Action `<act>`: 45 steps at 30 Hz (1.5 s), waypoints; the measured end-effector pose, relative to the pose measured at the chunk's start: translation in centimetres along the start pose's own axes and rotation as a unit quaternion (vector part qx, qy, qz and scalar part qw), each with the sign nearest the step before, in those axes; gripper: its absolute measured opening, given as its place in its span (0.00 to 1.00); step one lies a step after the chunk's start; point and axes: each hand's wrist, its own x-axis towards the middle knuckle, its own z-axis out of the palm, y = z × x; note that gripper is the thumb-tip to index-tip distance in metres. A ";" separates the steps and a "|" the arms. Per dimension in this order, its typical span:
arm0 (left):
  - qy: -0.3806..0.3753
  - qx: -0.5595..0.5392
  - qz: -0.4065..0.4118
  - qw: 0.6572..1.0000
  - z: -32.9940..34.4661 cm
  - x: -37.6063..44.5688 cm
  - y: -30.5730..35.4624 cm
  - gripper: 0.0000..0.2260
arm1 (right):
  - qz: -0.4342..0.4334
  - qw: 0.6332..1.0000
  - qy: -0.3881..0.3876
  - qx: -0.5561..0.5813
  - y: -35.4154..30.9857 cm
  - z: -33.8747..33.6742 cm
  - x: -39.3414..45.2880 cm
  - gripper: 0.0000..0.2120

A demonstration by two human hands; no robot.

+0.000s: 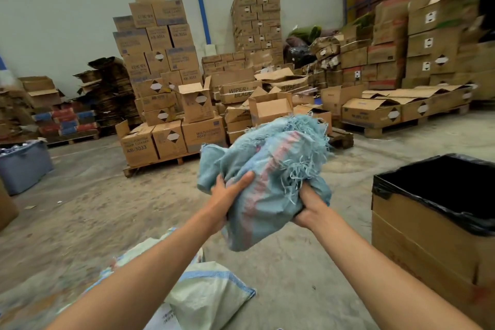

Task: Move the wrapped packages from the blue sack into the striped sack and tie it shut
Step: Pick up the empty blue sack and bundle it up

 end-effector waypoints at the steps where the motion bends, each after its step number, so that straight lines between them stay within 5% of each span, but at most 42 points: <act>1: -0.063 -0.072 0.000 0.995 0.6 0.2 0.4 0.49 | 0.026 0.999 -0.021 -0.021 0.0 0.1 -0.4 0.19; 3: -0.142 -0.114 0.016 0.983 2.4 0.1 1.3 0.34 | 0.052 0.995 -0.055 -0.059 -0.5 -0.4 -0.9 0.20; 8: -0.135 -0.155 0.034 0.978 4.8 0.4 1.2 0.27 | 0.086 0.979 0.006 -0.184 -2.2 -2.2 -0.8 0.24; 13: -0.135 -0.160 0.002 0.978 7.9 0.1 1.8 0.20 | 0.070 0.991 -0.097 -0.066 -4.1 -4.3 -1.3 0.28; 17: -0.157 -0.067 -0.024 0.985 10.7 0.6 3.3 0.23 | 0.006 0.998 -0.045 -0.045 -6.6 -7.0 -0.8 0.26; 20: -0.146 0.092 -0.025 0.985 13.8 1.3 4.1 0.35 | -0.059 0.996 0.021 -0.060 -9.1 -9.5 -1.4 0.21; 22: -0.126 0.185 -0.005 0.975 16.3 1.7 4.3 0.33 | -0.138 0.984 0.081 -0.084 -11.8 -12.0 -1.6 0.18; 26: -0.116 0.264 0.060 0.956 22.5 2.7 3.7 0.31 | -0.278 0.909 0.263 -0.163 -18.9 -15.6 -4.0 0.14; 32: -0.196 0.384 0.180 0.884 30.8 4.3 1.8 0.28 | -0.362 0.791 0.425 -0.253 -28.0 -21.3 -4.9 0.27; 36: -0.253 0.438 0.251 0.825 34.7 5.6 -0.2 0.28 | -0.297 0.690 0.455 -0.479 -29.8 -24.8 -5.0 0.25; 42: -0.307 0.537 0.300 0.726 38.9 7.6 -4.0 0.30 | -0.133 0.647 0.474 -0.582 -27.0 -31.3 -1.6 0.20; 45: -0.319 0.566 0.303 0.697 40.2 9.0 -4.6 0.27 | -0.005 0.560 0.481 -0.675 -26.4 -32.7 -0.1 0.19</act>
